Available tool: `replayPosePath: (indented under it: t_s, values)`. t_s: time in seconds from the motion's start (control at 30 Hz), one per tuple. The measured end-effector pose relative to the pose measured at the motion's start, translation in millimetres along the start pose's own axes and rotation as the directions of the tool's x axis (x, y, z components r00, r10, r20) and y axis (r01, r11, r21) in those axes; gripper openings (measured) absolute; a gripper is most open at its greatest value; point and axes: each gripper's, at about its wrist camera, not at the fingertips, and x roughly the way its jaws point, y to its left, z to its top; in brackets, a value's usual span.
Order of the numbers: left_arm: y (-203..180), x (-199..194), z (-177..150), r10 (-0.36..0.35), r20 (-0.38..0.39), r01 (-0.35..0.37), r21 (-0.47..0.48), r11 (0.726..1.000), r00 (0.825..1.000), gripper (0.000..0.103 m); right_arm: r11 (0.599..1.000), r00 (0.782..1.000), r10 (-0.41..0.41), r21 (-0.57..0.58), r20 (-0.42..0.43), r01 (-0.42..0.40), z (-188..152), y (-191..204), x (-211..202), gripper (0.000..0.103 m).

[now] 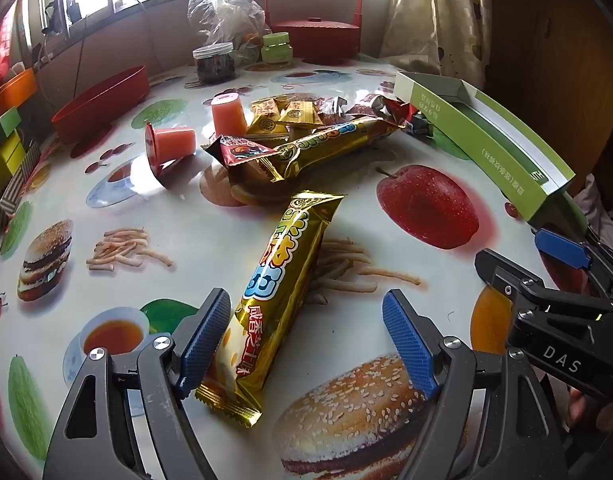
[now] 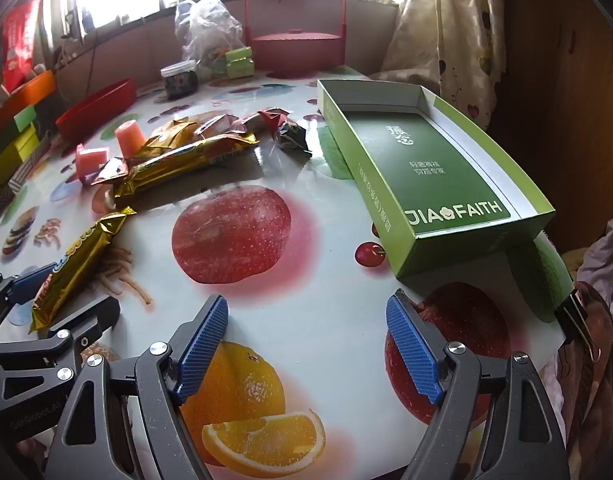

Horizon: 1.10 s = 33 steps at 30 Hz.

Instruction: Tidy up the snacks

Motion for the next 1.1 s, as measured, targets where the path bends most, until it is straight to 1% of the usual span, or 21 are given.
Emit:
replayPosePath:
  t_s: [1.1]
  values:
    - [0.6, -0.1, -0.1, -0.005, 0.003, 0.005, -0.003, 1.0, 1.0, 0.079, 1.0, 1.0, 0.002, 0.002, 0.012, -0.002, -1.2, 0.1, -1.1, 0.082]
